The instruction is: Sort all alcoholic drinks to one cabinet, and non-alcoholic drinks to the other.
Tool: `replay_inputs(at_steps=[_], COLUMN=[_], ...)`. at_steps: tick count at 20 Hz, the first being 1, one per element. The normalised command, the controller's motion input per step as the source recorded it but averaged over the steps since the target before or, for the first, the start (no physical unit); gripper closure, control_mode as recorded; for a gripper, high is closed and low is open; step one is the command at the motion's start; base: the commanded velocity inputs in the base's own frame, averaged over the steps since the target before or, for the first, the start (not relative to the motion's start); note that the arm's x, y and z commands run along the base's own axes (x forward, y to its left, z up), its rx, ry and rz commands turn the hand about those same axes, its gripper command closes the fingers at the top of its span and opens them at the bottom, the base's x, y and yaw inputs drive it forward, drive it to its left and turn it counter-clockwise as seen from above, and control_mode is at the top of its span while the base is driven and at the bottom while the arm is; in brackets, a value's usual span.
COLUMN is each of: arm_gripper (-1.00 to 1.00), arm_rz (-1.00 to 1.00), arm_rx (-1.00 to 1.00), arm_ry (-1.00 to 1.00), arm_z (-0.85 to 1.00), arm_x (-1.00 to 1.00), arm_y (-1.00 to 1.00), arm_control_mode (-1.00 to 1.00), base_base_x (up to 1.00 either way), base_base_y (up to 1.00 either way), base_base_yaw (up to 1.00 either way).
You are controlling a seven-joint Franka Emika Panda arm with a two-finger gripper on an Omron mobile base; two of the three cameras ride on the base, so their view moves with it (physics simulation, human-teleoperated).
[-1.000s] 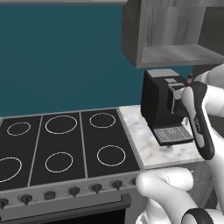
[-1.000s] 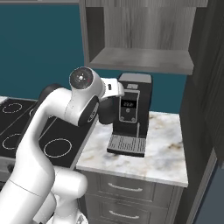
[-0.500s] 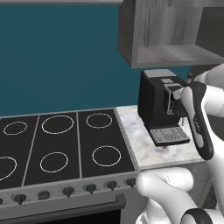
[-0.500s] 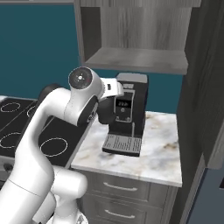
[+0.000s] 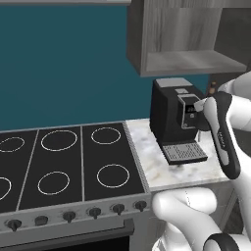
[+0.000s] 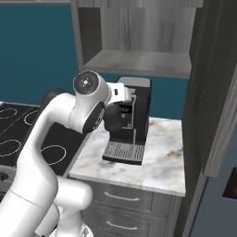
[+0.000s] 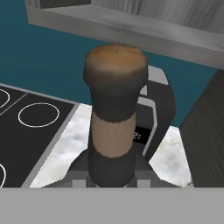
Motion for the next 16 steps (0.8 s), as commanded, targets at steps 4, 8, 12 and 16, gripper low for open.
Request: replay_inputs(at_steps=[4, 8, 12, 16], arm_gripper=[1.0, 1.0, 1.0, 1.0], arm_rz=[0.0, 0.0, 0.0, 0.0], arm_rx=[0.0, 0.0, 0.0, 0.0], arm_ry=[0.0, 0.0, 0.0, -0.01], arm_z=[0.0, 0.0, 0.0, 0.14], arm_x=[0.0, 0.0, 0.0, 0.13], arm_y=[0.0, 0.0, 0.0, 0.0], arm_control_mode=[1.0, 1.0, 1.0, -1.0], base_base_x=[0.47, 0.39, 0.22, 0.0], base_base_y=[-0.12, -0.09, -0.05, 0.0], base_base_yaw=[-0.01, -0.01, 0.0, 0.0])
